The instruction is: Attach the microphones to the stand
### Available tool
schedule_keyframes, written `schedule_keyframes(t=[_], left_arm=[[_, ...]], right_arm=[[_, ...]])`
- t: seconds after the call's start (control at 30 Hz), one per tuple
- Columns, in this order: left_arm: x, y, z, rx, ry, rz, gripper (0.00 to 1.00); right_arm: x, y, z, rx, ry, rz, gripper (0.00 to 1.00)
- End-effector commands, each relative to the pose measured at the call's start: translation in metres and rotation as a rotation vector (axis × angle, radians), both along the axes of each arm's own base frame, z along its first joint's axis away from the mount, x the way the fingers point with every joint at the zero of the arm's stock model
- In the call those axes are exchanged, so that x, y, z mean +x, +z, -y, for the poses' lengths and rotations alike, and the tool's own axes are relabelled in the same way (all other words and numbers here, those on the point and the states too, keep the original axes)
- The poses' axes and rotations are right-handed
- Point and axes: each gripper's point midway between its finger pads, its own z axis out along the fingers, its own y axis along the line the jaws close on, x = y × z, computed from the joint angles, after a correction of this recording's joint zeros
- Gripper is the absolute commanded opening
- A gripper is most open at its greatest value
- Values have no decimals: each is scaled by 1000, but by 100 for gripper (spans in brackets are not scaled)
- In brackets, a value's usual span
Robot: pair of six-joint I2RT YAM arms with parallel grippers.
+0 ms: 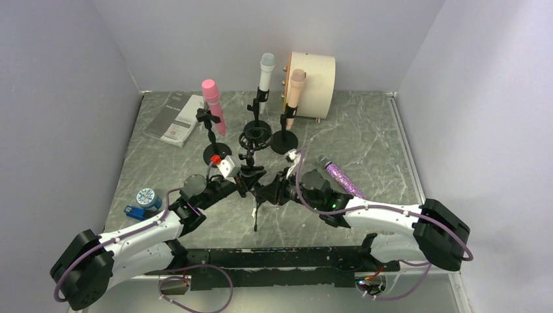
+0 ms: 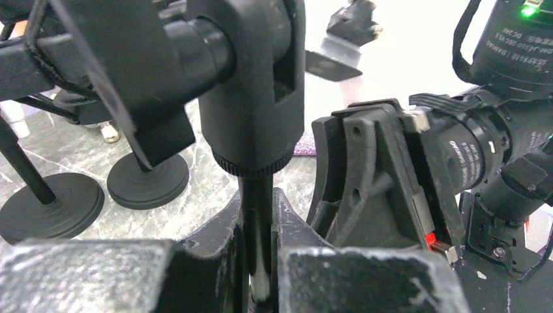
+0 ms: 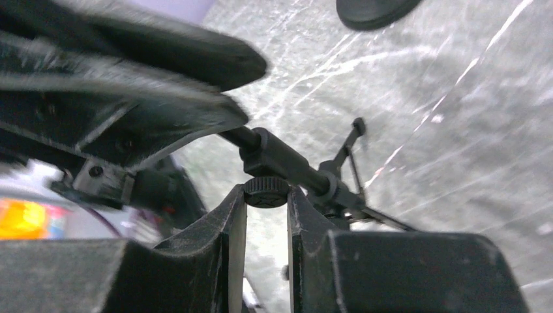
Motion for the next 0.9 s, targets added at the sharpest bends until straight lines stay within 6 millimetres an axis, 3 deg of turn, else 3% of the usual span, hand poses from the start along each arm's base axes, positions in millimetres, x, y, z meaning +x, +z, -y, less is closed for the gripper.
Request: schedule_keyframes(t=[0.0,0.17,0.27,0.3,0.33,0.43,0.53,0.67,0.87], left_arm=[[-3,23,2,-60,-18,40,3],[-2,25,3,-71,-18,42,2],[-2,23,2,-65,-10,38,3],[-1,23,1,-62,-5,37,3],[-1,23,1,-62,-3,37,3],[0,21,0,-55,2,34,3],[0,21,0,-50,2,31,2],[0,20,1,-48,1,27,3],[1,20,3,-42,-6,28,3]], right_arm=[[26,43,0,392,-212,-358,0],[24,52,0,674,-253,-682,0],[23,59,3,759,-225,-736,0],[24,57,4,759,-224,-733,3],[26,54,7,751,-230,-723,14],[23,50,11,692,-202,-612,44],[17,52,13,577,-136,-398,59],[8,34,5,332,5,-102,64],[-8,21,-8,220,180,48,60]])
